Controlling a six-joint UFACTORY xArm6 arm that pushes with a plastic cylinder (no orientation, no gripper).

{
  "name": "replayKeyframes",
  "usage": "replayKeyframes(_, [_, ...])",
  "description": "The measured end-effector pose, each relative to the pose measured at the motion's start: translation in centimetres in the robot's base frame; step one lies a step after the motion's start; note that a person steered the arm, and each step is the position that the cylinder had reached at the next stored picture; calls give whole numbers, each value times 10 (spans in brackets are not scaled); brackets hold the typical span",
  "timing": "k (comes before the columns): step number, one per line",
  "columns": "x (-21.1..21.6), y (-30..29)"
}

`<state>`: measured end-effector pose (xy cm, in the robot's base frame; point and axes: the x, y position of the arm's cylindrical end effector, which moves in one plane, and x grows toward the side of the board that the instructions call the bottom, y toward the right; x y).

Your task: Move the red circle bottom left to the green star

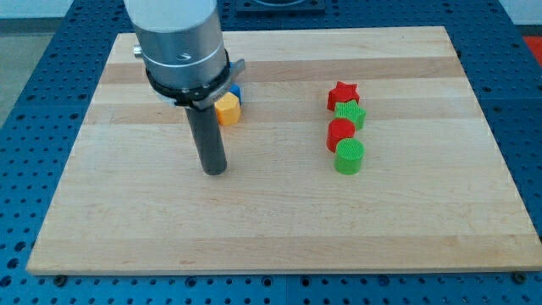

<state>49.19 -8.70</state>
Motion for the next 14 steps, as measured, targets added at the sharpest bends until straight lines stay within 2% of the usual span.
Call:
replayKeyframes(2, [9,65])
replayKeyframes(3, [42,100])
replayKeyframes(4, [40,198])
replayKeyframes(5, [-3,212])
replayKeyframes(6, [-61,158])
replayKeyframes(8, [-85,173])
replayKeyframes(9, [-141,218])
replayKeyframes(10, [-190,229])
replayKeyframes(14, [-173,209])
